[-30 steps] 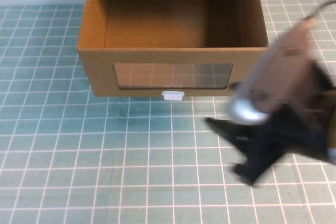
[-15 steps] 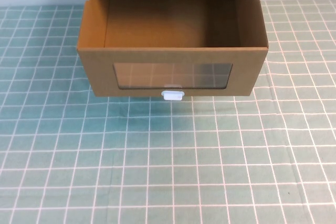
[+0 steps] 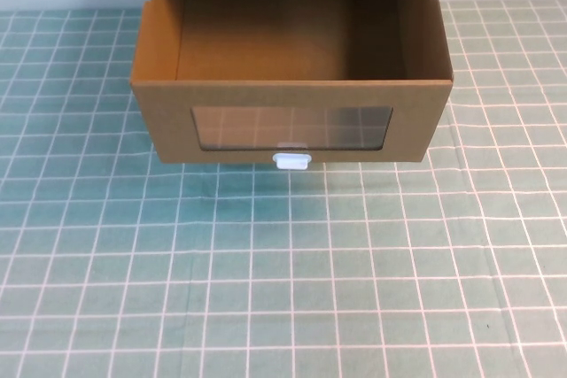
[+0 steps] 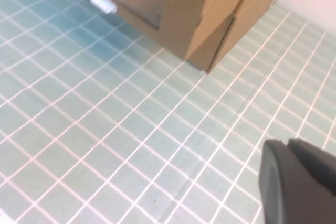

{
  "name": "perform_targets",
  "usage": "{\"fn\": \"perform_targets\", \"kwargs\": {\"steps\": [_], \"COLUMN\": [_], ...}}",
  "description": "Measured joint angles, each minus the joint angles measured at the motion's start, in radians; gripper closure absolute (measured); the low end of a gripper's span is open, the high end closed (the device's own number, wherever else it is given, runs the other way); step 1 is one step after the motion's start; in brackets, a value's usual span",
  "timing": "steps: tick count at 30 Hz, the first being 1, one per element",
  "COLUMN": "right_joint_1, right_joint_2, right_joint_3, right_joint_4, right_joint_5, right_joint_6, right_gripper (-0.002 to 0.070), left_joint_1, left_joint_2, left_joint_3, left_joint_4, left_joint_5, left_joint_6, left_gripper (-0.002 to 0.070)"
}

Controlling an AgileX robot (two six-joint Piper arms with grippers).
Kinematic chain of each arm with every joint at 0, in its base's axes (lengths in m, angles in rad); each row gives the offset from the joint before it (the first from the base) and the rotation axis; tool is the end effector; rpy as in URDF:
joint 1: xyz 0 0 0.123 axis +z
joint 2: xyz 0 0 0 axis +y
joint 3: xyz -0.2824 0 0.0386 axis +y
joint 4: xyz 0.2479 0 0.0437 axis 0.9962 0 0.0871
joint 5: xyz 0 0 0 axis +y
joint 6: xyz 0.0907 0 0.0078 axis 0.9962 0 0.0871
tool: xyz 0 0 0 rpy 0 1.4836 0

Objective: Open the shoe box
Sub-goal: 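Pull the top drawer of the cardboard box fully open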

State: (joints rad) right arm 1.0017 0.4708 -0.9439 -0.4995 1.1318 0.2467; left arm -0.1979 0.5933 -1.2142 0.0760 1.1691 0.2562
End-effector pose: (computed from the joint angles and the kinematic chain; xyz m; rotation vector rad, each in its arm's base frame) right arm 0.0536 0.0105 0.3965 -0.7180 1.9081 0.1705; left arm 0.0453 -0.0026 0.4522 0.4439 1.9828 0.1265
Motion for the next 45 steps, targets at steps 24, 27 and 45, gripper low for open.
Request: {"fn": "perform_targets", "kwargs": {"steps": [24,27,45], "right_joint_1": [0.0,0.0,0.0], "right_joint_2": [0.0,0.0,0.0], "right_joint_3": [0.049,0.049,0.049], "right_joint_4": [0.058,0.058,0.06], "right_joint_5": [0.015,0.018,0.018], "right_joint_6": [0.0,0.0,0.0], "right_gripper": [0.0689,0.0689,0.0689], "left_joint_1": [0.0,0.0,0.0], "left_joint_2": [-0.287,-0.287,-0.569], "left_joint_3": [0.541,0.543,1.068], "left_joint_4": [0.12,0.122,0.071], "left_joint_5": [-0.236,-0.249,-0.769], "left_joint_6": [-0.362,-0.362,-0.401], "left_gripper": [0.0678,0.0679,0.0679]}}
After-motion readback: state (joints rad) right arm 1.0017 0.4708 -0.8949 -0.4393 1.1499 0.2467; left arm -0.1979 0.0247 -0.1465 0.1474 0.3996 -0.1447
